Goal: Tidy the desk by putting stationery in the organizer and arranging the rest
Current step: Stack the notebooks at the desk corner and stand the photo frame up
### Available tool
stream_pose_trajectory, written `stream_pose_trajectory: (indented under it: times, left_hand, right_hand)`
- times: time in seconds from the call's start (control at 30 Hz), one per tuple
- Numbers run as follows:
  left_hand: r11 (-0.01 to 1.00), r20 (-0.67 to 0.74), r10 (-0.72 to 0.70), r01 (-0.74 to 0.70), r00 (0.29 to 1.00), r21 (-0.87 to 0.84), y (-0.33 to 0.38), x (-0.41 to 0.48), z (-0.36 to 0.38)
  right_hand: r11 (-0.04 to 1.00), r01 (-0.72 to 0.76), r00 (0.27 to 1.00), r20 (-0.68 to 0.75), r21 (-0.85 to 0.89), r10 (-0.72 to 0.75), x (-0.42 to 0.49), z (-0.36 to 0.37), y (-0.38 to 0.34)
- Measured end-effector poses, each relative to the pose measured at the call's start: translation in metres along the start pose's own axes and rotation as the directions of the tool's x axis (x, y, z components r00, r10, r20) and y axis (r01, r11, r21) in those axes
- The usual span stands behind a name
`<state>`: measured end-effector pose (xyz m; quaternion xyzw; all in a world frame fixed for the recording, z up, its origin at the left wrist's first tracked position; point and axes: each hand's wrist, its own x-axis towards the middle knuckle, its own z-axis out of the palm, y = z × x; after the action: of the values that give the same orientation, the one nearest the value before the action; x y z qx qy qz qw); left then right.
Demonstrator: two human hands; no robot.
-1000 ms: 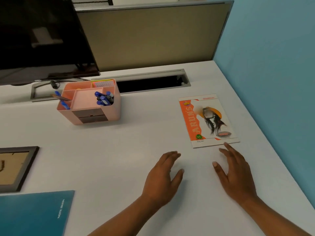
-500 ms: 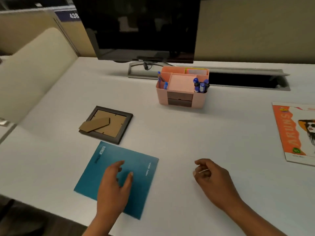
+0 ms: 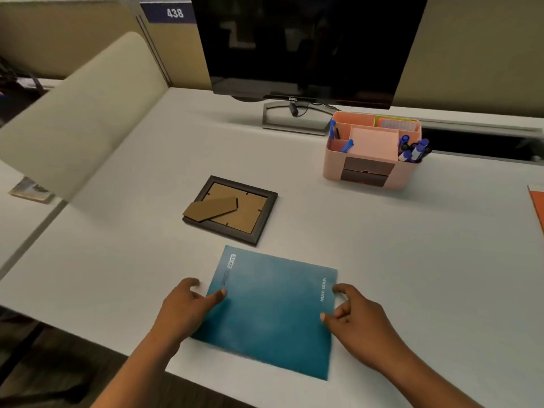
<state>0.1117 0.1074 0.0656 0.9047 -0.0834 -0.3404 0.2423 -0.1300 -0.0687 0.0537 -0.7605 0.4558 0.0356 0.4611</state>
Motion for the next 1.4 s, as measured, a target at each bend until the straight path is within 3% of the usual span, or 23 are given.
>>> stream_pose_trajectory:
  times: [0.1, 0.2, 0.3, 0.43, 0.57, 0.7, 0.87, 0.93, 1.13, 1.4]
  left_hand:
    - [0.995, 0.161, 0.020, -0.003, 0.987, -0.105, 0.003, 0.000, -0.013]
    - [0.960, 0.352, 0.151, -0.052, 0.924, -0.274, 0.020, -0.014, -0.024]
    - [0.905, 0.314, 0.325, -0.197, 0.892, -0.377, 0.047, -0.028, -0.038]
    - [0.826, 0.262, 0.536, -0.436, 0.802, -0.356, 0.094, -0.049, -0.053]
    - [0.723, 0.275, 0.679, -0.554, 0.681, -0.412, 0.143, -0.066, -0.051]
    - [0.674, 0.313, 0.722, -0.524, 0.618, -0.520, 0.191, -0.077, -0.029]
    - [0.620, 0.418, 0.717, -0.237, 0.557, -0.748, 0.251, -0.100, 0.032]
    - [0.644, 0.465, 0.709, -0.219, 0.530, -0.733, 0.272, -0.114, 0.067]
    - [0.817, 0.579, 0.575, -0.373, 0.578, -0.439, 0.295, -0.146, 0.185]
    - [0.833, 0.611, 0.503, -0.531, 0.610, -0.156, 0.294, -0.144, 0.306]
  right_hand:
    - [0.999, -0.002, 0.999, -0.034, -0.044, 0.000, -0.004, 0.006, -0.002]
    - [0.998, 0.001, 0.999, -0.036, -0.055, -0.003, -0.006, 0.010, -0.001]
    - [1.000, -0.008, 1.000, -0.004, 0.012, 0.008, -0.005, 0.003, -0.001]
    - [0.988, -0.054, 0.999, 0.006, 0.143, 0.054, -0.006, -0.027, 0.004]
    - [0.867, -0.024, 0.999, 0.046, 0.497, 0.001, -0.024, -0.064, 0.008]
    - [0.690, 0.092, 0.992, -0.124, 0.718, -0.003, -0.054, -0.103, 0.023]
    - [0.420, 0.222, 0.952, -0.288, 0.880, 0.100, -0.092, -0.156, 0.077]
    - [0.347, 0.258, 0.927, -0.333, 0.902, 0.176, -0.109, -0.180, 0.100]
    - [0.223, 0.380, 0.769, -0.441, 0.898, 0.463, -0.124, -0.247, 0.177]
    - [0.166, 0.373, 0.674, -0.390, 0.913, 0.628, -0.062, -0.288, 0.253]
